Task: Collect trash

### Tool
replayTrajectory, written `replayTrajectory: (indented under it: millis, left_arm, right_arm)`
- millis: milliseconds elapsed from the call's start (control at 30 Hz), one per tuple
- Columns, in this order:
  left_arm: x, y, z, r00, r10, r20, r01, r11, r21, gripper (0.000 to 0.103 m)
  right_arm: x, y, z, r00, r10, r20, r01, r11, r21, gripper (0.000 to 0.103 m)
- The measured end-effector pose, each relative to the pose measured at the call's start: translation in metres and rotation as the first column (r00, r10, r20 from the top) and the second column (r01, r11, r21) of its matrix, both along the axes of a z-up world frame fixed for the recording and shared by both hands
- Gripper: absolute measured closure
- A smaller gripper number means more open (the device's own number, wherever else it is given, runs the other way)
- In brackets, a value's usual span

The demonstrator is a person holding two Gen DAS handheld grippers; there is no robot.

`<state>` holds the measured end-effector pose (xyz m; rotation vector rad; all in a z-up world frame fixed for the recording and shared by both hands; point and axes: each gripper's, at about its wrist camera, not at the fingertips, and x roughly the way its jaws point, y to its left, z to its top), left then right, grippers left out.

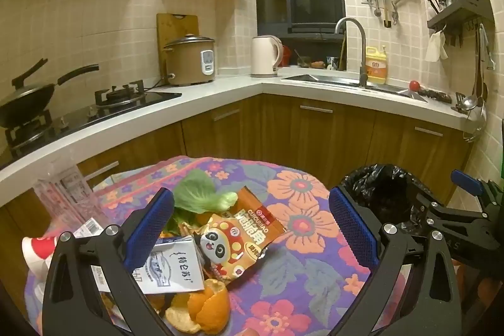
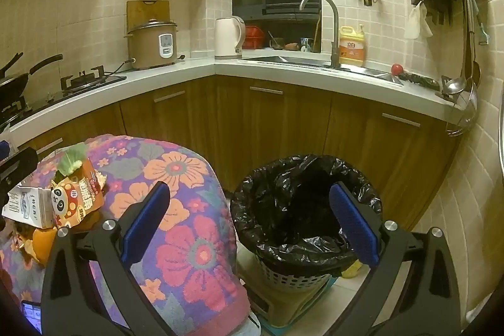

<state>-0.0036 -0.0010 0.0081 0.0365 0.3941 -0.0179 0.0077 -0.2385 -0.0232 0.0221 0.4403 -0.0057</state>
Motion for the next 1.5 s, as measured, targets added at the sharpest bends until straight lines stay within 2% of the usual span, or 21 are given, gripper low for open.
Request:
replayTrajectory:
  millis: [733,1100,1500]
  left_arm:
    - [-0.024,-0.002,0.017,0.999,0.01,0.046,-0.01,1.0,0.007,0.007]
    - [-0.018,0.004,0.002,0.999,0.033,0.007,-0.033,0.999,-0.032,0.007]
    - [-0.016,0.005,-0.001,0.999,0.042,0.008,-0.042,0.999,-0.028,0.007]
  right_arm:
    - [-0.021,-0.003,0.021,0.999,0.005,0.039,-0.005,1.0,0.013,0.006]
    - [-0.016,0.007,0.014,1.0,0.022,0.01,-0.022,1.0,-0.012,0.007]
    - [-0.017,0.011,0.013,1.0,0.025,0.015,-0.024,0.999,-0.026,0.007]
